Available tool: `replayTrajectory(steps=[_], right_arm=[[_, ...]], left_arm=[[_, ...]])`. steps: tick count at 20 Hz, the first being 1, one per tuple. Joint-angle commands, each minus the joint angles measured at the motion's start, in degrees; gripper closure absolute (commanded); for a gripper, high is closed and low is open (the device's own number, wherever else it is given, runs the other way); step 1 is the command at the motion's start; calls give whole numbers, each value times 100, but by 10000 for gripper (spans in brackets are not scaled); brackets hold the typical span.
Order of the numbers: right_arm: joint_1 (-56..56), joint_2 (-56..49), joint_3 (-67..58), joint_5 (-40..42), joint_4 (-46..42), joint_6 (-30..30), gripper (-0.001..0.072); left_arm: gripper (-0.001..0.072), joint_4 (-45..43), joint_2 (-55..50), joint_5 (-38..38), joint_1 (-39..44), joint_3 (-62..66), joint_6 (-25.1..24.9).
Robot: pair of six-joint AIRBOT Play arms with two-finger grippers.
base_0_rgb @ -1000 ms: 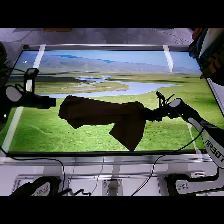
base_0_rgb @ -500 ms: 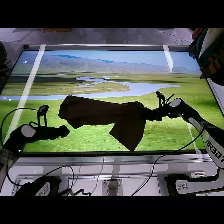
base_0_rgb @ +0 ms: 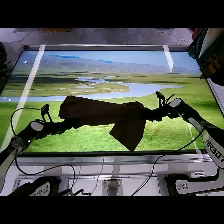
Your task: Fold the clothes and pants, and hang the long-sleeved shirts on hangers.
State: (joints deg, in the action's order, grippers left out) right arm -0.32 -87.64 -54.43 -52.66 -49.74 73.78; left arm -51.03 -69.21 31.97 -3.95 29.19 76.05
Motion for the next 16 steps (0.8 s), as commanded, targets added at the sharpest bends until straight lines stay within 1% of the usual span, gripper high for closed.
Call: replayTrajectory(steps=[1, 3, 4, 6, 7, 8, 11, 14, 16], right_arm=[[7, 2, -2, -31, 2, 7, 697], [7, 2, -2, -31, 0, 7, 697], [7, 2, -2, -31, 2, 7, 697], [7, 2, -4, -39, 2, 9, 697], [7, 9, -4, -72, 2, 9, 698], [-9, 28, -20, -133, -4, 7, 698], [-188, 236, -431, -560, -229, 2, 698], [-474, 684, -1145, -846, -522, 7, 698], [-673, 1117, -1574, -892, -557, 4, 698]], left_arm=[[317, 101, -308, -284, 195, 223, 4], [317, 96, -354, -282, 420, 234, 2], [330, 96, -398, -284, 568, 234, 2], [497, 94, -498, -289, 841, 234, 0], [628, 92, -507, -328, 916, 236, -2], [689, 87, -496, -393, 922, 271, -50], [690, -546, -229, -201, 658, 844, -61], [690, -1486, 409, 90, 151, 1908, -61], [690, -1801, 916, 79, -219, 2566, -61]])
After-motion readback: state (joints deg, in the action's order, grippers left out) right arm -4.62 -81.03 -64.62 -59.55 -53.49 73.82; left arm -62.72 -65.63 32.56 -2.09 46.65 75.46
